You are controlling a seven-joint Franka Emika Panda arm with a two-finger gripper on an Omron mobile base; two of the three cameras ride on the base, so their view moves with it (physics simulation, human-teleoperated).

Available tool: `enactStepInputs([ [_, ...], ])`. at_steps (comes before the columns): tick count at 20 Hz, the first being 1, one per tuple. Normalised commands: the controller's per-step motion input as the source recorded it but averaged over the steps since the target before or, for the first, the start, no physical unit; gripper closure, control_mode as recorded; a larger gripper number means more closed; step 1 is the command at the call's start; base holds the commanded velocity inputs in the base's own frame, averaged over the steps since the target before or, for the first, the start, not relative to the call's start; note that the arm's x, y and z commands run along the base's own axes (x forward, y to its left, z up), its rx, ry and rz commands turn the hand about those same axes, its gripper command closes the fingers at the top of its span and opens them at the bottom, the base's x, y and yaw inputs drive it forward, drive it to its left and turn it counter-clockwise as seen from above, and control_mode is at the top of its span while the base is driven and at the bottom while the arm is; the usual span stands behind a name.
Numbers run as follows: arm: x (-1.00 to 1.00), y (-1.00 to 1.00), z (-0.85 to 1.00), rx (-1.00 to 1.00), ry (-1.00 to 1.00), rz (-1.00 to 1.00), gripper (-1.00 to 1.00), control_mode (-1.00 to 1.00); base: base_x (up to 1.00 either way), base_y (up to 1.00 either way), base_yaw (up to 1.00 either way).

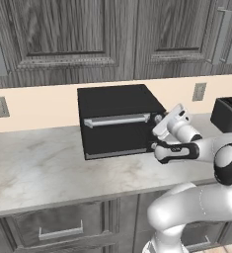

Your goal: Pull the toaster oven rack outwards. Pick up the baguette from the plate and place it on the toaster oven rack. Close the toaster oven door fully and set the temperature to the lowest setting.

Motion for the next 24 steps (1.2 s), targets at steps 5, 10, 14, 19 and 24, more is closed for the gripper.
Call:
enactStepInputs([
  [5, 0.20, 0.64, 0.00, -0.23, -0.16, -0.08, 1.00, -1.00, 0.00, 0.00, 0.00],
  [10, 0.02, 0.77, 0.00, -0.29, -0.25, -0.11, 1.00, -1.00, 0.00, 0.00, 0.00],
  [14, 0.00, 0.75, 0.00, -0.33, -0.26, -0.12, 1.00, -1.00, 0.00, 0.00, 0.00],
  [19, 0.00, 0.37, -0.05, -0.32, -0.28, -0.04, 1.00, -1.00, 0.00, 0.00, 0.00],
  [24, 0.00, 0.05, -0.17, -0.34, -0.32, 0.00, 1.00, -1.00, 0.00, 0.00, 0.00],
])
